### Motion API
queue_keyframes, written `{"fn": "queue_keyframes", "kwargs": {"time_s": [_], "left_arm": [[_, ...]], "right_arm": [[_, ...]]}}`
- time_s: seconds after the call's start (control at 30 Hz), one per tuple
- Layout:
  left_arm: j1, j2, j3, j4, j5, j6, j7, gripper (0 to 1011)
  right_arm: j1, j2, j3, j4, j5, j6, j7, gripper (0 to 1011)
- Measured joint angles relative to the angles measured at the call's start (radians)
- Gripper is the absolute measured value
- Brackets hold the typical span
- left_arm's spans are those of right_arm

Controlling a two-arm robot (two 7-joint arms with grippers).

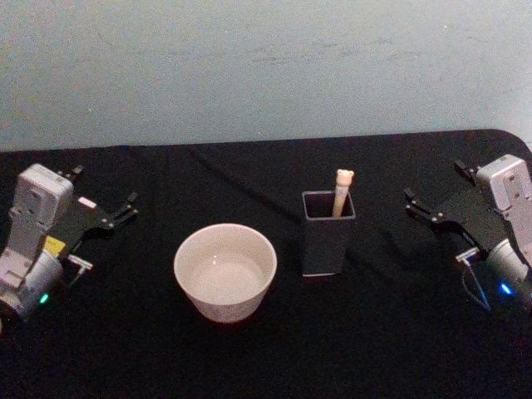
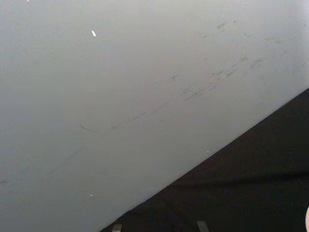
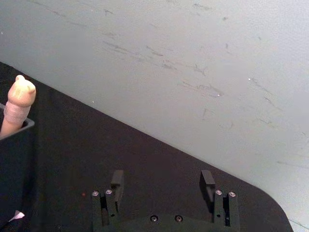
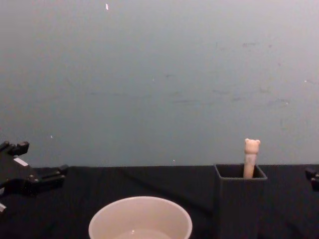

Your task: Pick up the stirring spoon with one hand, stir inside the cup, then place it back in its original position.

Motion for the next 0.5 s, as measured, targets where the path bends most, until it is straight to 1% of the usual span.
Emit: {"fn": "queue_keyframes", "kwargs": {"time_s": [0.37, 0.43, 0.5], "left_arm": [[0.0, 0.0, 0.0, 0.0, 0.0, 0.0, 0.0, 1001], [0.0, 0.0, 0.0, 0.0, 0.0, 0.0, 0.0, 1001], [0.0, 0.0, 0.0, 0.0, 0.0, 0.0, 0.0, 1001]], "right_arm": [[-0.001, 0.0, 0.001, -0.001, 0.0, 0.0, 0.001, 1002], [-0.004, 0.0, 0.005, -0.005, 0.005, 0.0, 0.013, 1002], [-0.014, 0.002, 0.018, -0.025, 0.026, -0.004, 0.047, 1002]]}}
